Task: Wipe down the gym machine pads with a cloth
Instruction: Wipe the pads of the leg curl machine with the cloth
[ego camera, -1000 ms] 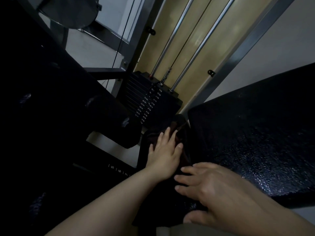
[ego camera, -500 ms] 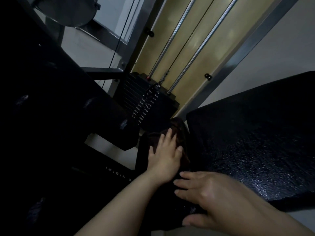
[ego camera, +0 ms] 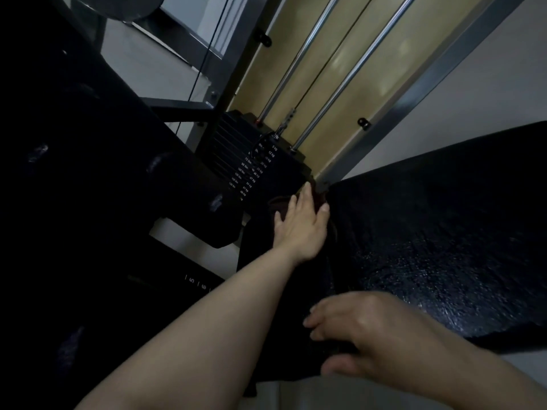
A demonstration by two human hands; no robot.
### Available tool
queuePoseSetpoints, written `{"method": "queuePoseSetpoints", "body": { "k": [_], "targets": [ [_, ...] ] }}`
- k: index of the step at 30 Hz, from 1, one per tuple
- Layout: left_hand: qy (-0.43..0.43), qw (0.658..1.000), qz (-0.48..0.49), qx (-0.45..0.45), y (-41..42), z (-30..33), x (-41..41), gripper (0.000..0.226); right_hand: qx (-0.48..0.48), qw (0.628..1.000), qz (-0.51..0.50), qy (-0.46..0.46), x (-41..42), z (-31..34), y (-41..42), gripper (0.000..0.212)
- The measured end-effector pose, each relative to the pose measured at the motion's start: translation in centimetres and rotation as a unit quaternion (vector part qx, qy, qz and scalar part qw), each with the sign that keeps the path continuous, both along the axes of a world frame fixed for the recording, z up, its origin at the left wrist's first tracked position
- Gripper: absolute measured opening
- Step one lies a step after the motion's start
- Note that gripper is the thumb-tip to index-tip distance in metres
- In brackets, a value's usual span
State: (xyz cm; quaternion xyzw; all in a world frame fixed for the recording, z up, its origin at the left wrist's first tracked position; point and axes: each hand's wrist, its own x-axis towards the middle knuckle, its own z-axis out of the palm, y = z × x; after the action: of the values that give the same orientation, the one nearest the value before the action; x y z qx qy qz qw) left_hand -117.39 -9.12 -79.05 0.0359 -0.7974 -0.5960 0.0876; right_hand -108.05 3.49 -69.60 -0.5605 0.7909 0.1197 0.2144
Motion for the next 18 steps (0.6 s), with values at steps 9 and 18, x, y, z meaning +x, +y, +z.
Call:
{"method": "queuePoseSetpoints", "body": {
  "k": [9, 18],
  "targets": [
    [0.024, 0.999, -0.024, -0.028, 2.1, -4.3, 12.9, 0.057, -0.017, 0.994, -0.039, 0.102, 1.5, 0.6, -0.4, 0.026],
    [-0.069, 0.997, 0.021, -0.013, 0.9, -4.5, 8.7, 0.056, -0.008, 0.980, -0.086, 0.178, 1.4, 0.3, 0.1, 0.053]
  ]
}}
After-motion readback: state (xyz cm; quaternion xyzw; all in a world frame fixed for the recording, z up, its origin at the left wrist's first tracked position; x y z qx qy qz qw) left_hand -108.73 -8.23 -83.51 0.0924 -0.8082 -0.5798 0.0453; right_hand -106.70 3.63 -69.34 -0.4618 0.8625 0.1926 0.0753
